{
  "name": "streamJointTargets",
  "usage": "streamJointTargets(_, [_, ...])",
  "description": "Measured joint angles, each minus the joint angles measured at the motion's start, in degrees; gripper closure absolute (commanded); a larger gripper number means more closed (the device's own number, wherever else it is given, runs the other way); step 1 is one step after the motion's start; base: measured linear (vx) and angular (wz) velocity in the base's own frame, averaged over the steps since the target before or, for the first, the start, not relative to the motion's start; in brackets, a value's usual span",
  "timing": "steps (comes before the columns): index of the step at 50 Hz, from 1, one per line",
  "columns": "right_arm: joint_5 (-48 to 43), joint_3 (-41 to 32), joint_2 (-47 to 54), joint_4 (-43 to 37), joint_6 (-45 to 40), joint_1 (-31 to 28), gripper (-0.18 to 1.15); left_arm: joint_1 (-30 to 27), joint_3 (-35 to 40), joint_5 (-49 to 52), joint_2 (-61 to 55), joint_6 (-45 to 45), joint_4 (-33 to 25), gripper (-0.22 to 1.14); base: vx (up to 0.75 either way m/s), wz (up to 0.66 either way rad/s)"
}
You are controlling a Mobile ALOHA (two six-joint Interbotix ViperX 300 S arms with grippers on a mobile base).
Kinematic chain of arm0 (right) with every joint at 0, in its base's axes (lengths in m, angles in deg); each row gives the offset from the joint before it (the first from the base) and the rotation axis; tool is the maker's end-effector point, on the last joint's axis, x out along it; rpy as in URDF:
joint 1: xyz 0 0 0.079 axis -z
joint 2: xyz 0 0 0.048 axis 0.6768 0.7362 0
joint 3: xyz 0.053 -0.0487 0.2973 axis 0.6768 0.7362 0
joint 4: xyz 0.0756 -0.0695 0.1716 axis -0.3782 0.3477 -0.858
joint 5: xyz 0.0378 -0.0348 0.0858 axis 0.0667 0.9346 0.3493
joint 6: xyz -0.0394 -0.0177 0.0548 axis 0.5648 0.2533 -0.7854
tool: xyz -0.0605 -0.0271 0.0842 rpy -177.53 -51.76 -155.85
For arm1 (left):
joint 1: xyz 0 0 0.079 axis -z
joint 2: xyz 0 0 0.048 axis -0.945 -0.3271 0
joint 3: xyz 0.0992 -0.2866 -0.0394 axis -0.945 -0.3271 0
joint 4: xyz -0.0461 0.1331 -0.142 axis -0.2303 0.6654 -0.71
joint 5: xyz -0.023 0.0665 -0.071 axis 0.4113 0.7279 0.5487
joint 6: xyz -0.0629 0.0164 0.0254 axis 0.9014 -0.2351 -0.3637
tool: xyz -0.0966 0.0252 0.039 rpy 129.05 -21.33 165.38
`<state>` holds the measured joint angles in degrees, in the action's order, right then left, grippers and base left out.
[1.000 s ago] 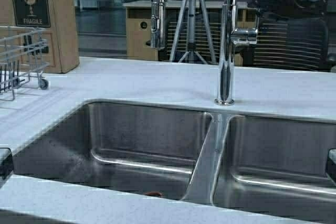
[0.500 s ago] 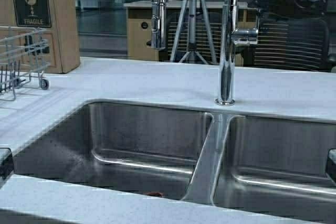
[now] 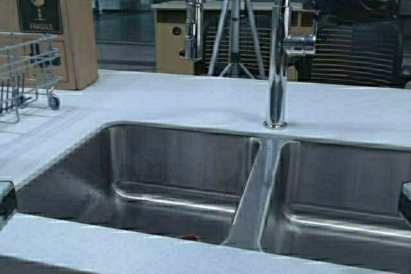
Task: Wash the pan
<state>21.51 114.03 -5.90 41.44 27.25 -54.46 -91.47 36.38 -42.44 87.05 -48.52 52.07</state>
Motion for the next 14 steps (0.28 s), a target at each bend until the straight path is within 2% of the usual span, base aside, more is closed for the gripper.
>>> streamJointTargets(14, [0.00,0.00,0.00,-0.09,0.00,0.00,0.91,0.00,0.00,-0.09,0.00,0.00,0.00,-0.09,0.00,0.00])
